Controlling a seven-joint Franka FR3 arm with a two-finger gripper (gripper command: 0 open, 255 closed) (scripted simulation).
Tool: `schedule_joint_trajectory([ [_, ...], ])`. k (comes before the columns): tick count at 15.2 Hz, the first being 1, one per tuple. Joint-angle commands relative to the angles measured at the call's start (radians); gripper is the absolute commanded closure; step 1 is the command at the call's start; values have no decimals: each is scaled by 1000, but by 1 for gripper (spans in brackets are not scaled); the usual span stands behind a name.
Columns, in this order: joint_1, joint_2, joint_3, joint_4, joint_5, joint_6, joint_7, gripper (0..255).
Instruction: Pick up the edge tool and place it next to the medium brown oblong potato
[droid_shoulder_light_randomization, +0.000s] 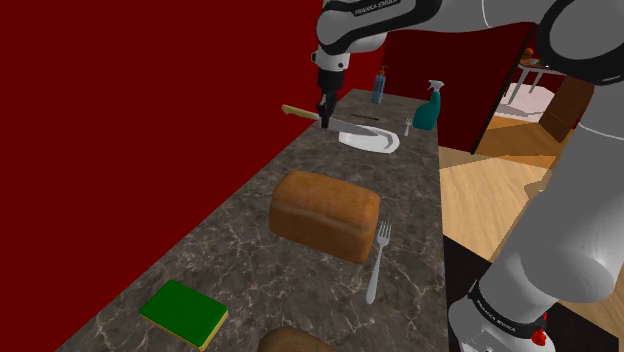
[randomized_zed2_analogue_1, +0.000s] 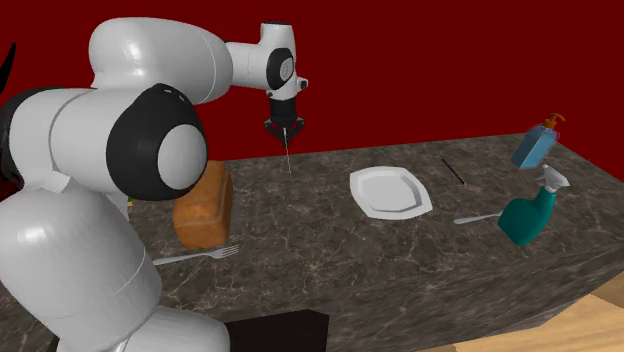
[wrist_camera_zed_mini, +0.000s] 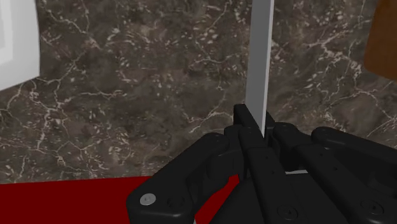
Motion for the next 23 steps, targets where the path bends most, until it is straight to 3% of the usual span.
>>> schedule_joint_trajectory([
  [1, 22, -56, 16, -73, -10, 18, 40, 255],
  [12, 125, -311, 138, -365, -23, 56, 271, 255],
  [23, 235, -471, 301, -516, 33, 50, 513, 255],
])
